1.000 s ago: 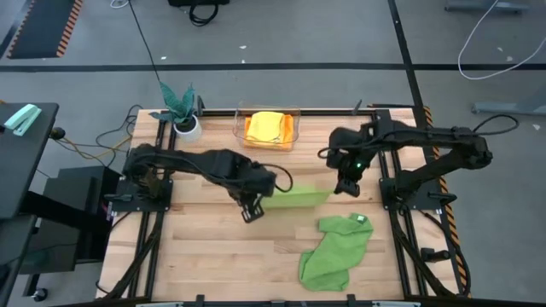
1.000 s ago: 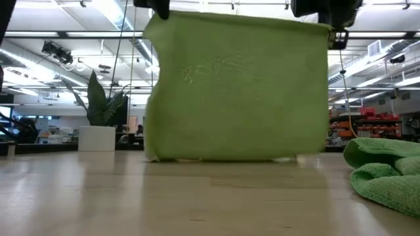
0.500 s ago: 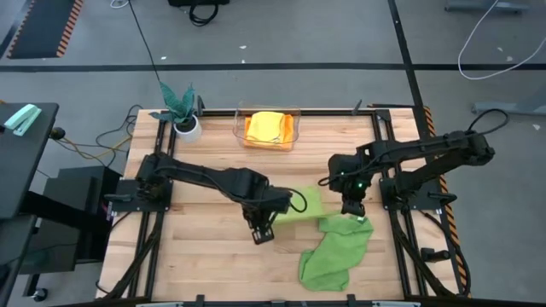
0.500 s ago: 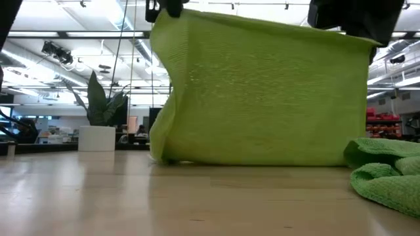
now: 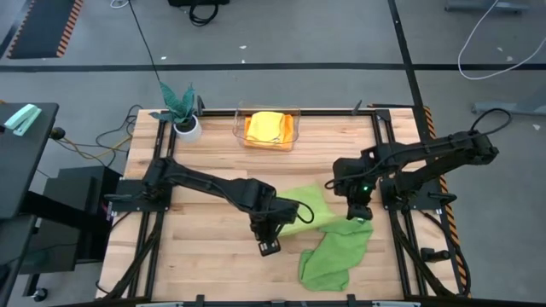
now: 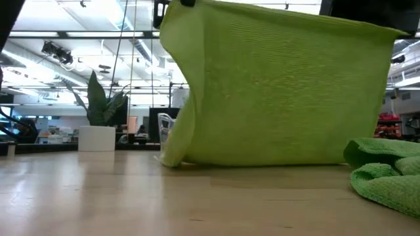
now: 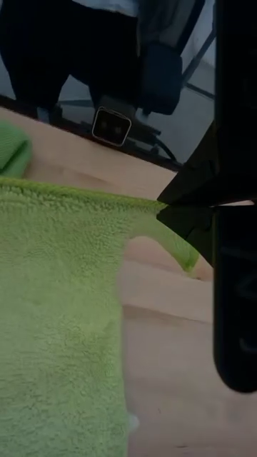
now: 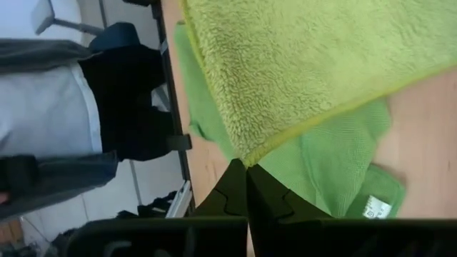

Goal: Fold microfiber towels
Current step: Fold the light green towel

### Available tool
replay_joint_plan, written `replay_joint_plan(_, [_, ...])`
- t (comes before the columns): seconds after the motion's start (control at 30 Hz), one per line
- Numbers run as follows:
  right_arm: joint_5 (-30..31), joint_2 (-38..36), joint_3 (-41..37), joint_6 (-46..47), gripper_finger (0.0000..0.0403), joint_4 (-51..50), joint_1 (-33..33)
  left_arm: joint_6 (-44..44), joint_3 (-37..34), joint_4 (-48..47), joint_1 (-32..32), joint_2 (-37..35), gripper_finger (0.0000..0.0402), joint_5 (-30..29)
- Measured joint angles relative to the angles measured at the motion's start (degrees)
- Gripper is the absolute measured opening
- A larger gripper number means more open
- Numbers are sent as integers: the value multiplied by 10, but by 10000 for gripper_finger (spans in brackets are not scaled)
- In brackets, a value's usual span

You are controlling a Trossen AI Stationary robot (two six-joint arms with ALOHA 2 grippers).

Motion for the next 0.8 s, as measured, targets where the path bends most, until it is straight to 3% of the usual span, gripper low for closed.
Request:
replay_joint_plan(0.3, [-27, 1, -48, -12, 0, 70, 4, -9, -99, 99, 10, 5, 1, 36])
replay_joint_plan(0.43, [-27, 1, -76, -11, 0, 118, -19, -13, -134, 95, 28, 5, 1, 35])
replay_joint_plan(0.8, [-40, 6, -144, -29, 0, 188, -190, 24, -162, 60, 99, 4, 2, -22])
